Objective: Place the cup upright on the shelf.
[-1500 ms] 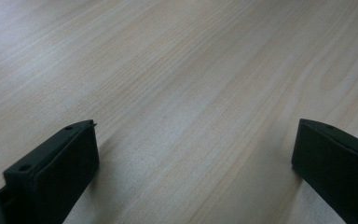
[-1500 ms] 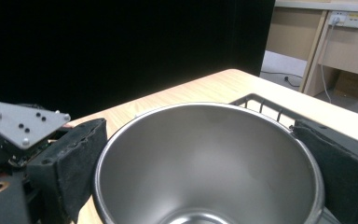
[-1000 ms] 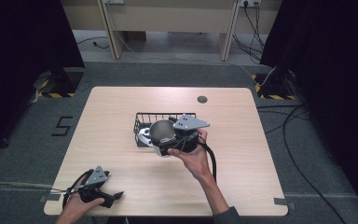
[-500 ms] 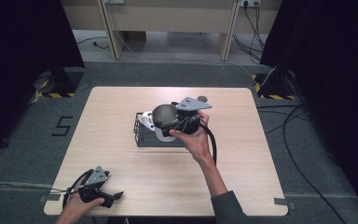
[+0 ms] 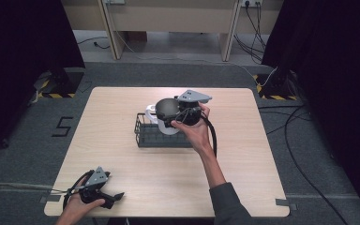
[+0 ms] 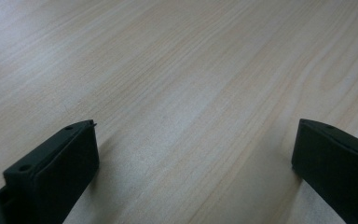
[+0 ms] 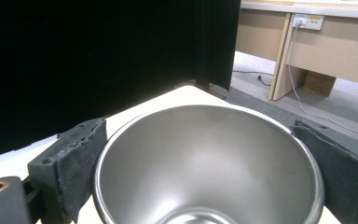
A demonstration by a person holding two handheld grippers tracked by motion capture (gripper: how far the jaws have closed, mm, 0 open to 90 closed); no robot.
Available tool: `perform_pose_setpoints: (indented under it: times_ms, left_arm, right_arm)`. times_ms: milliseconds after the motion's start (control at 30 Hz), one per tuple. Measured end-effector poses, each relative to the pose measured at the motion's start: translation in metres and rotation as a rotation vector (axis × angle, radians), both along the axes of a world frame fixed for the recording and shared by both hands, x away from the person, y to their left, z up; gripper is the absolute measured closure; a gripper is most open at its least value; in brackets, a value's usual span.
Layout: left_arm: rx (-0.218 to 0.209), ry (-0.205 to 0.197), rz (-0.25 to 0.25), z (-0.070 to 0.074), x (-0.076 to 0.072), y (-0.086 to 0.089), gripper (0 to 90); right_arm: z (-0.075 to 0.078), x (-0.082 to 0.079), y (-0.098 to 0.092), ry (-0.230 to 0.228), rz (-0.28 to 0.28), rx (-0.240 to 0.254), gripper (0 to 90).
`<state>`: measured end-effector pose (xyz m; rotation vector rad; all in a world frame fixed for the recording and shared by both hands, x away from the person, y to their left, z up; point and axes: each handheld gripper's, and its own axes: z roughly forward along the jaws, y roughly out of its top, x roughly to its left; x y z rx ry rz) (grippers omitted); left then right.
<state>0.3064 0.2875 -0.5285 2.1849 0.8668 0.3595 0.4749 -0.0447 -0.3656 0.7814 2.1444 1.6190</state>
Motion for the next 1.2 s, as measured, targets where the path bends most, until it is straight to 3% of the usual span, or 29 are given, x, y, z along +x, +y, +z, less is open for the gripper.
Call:
perform_pose_setpoints:
  times_ms: [400, 1200]
  left_arm:
    - [-0.001, 0.000, 0.000, 0.000, 0.000, 0.000, 0.0]
    - [-0.001, 0.000, -0.001, 0.000, 0.000, 0.000, 0.0]
  right_arm:
    - [-0.013, 0.024, 0.001, 0.009, -0.001, -0.006, 6.3]
    - [-0.030, 0.034, 0.004, 0.007, 0.000, -0.017, 6.2]
